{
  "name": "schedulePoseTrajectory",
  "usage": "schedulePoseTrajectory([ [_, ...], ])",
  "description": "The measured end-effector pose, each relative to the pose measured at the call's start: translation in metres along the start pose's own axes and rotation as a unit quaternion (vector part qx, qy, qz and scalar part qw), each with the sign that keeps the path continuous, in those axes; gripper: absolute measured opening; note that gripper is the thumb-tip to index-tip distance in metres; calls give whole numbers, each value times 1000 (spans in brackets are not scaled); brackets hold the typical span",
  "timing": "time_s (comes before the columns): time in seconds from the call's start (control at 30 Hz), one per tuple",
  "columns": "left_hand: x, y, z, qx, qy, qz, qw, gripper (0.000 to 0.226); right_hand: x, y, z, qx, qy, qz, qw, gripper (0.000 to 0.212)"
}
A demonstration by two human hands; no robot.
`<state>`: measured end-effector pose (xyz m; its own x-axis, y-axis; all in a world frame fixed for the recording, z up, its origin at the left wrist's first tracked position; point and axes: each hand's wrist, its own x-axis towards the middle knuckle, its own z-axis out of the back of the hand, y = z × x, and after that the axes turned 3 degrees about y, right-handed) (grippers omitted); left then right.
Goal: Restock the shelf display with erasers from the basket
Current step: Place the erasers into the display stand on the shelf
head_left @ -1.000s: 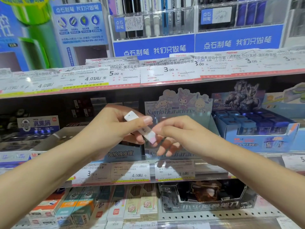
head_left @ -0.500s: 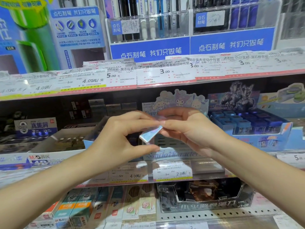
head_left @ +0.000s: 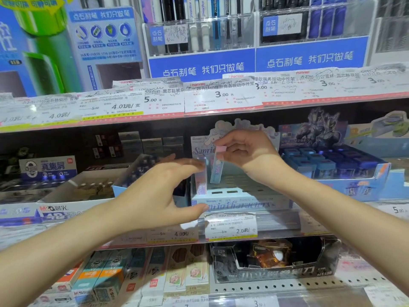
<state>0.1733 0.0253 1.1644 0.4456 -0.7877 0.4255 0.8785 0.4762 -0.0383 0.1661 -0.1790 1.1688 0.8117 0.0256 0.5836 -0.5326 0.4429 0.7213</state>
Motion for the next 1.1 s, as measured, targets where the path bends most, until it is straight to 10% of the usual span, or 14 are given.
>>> schedulePoseTrajectory([
  [1.1,4,4,7,8,25,-21,999,59,-5,-18,4,-124,126,84,981,60],
])
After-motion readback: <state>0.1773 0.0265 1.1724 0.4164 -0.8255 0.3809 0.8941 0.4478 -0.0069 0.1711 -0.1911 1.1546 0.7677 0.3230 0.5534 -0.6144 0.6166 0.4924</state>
